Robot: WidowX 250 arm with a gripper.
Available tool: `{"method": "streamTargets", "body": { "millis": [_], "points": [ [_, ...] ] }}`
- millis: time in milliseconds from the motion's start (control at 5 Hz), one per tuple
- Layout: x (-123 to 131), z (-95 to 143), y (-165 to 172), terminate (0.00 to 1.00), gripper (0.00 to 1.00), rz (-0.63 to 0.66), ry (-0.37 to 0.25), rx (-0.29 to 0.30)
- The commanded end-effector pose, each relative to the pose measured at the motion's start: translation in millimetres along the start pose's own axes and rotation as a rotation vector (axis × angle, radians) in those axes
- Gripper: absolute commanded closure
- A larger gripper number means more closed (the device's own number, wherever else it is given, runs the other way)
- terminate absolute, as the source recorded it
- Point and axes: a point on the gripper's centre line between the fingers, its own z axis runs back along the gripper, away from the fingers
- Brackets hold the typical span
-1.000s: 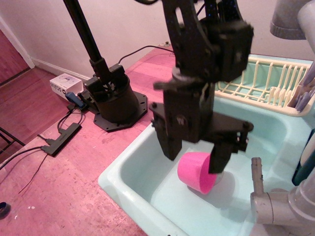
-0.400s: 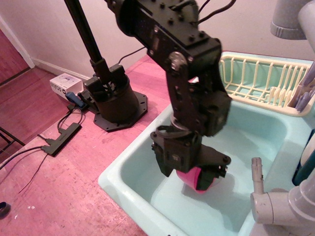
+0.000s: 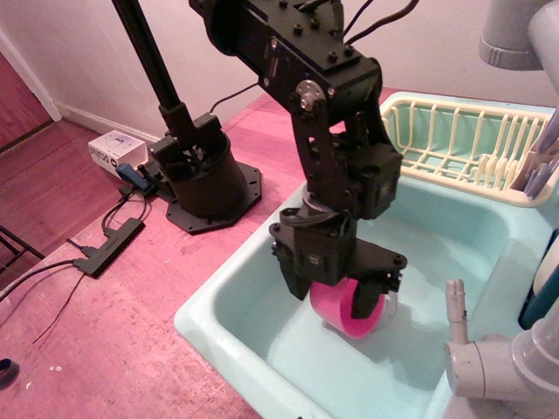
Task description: Flip cup upright
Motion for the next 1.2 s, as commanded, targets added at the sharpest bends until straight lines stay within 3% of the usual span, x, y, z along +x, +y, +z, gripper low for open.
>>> {"method": "streamTargets", "body": {
  "millis": [0,200,400,600,800,1000],
  "points": [
    [7.5,26.6,1.7,0.0,0.0,0.0,-0.035,0.081],
    [10.2,49.1,4.8,0.0,1.0,0.016,-0.016,0.137],
    [11.2,60.7,5.0,0.0,1.0,0.007,-0.01,0.152],
    [18.0,56.7,2.5,0.0,1.0,0.013,-0.027,0.164],
    [22.5,51.8,2.5,0.0,0.0,0.023,-0.042,0.144],
    [21.6,57.0,-0.3,0.0,0.0,0.035,-0.056,0.145]
  ]
}}
